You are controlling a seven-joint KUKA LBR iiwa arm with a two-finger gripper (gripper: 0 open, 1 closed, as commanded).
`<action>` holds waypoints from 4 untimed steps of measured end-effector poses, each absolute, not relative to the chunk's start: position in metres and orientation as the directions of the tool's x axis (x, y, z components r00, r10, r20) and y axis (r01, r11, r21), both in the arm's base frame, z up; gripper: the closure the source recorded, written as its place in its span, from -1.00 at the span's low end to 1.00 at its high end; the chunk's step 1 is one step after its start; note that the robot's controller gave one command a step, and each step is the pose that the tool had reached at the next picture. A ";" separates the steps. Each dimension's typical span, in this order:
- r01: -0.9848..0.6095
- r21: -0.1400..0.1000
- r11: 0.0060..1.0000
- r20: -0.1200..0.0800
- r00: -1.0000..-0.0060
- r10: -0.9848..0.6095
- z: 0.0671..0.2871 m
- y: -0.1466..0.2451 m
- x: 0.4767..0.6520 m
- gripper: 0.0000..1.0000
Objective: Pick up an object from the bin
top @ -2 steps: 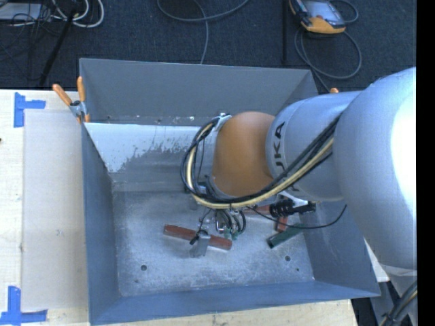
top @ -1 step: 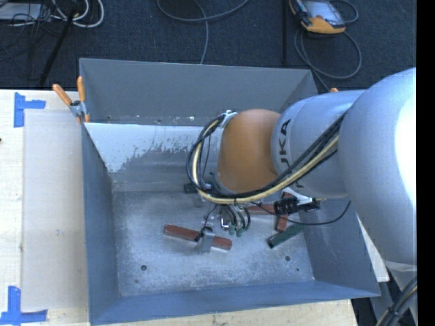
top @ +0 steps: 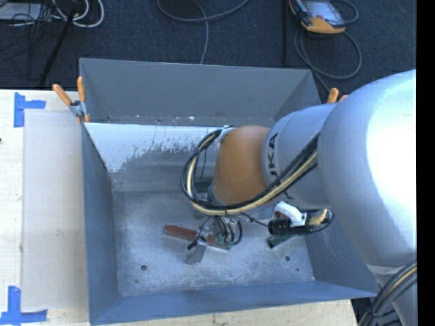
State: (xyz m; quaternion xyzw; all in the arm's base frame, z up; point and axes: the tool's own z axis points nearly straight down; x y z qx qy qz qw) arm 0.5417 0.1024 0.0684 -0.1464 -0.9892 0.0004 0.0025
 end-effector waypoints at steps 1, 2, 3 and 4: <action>0.289 -0.001 0.957 0.002 -0.957 0.289 0.068 0.102 0.542 -1.00; 0.290 0.000 0.957 0.001 -0.957 0.290 0.069 0.102 0.542 1.00; 0.288 0.001 0.958 -0.001 -0.958 0.288 0.093 0.102 0.543 1.00; 0.285 0.004 0.958 -0.006 -0.958 0.285 0.171 0.103 0.545 1.00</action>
Offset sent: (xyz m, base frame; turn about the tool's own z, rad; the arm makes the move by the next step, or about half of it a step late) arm 0.0000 0.0000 0.0000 0.0000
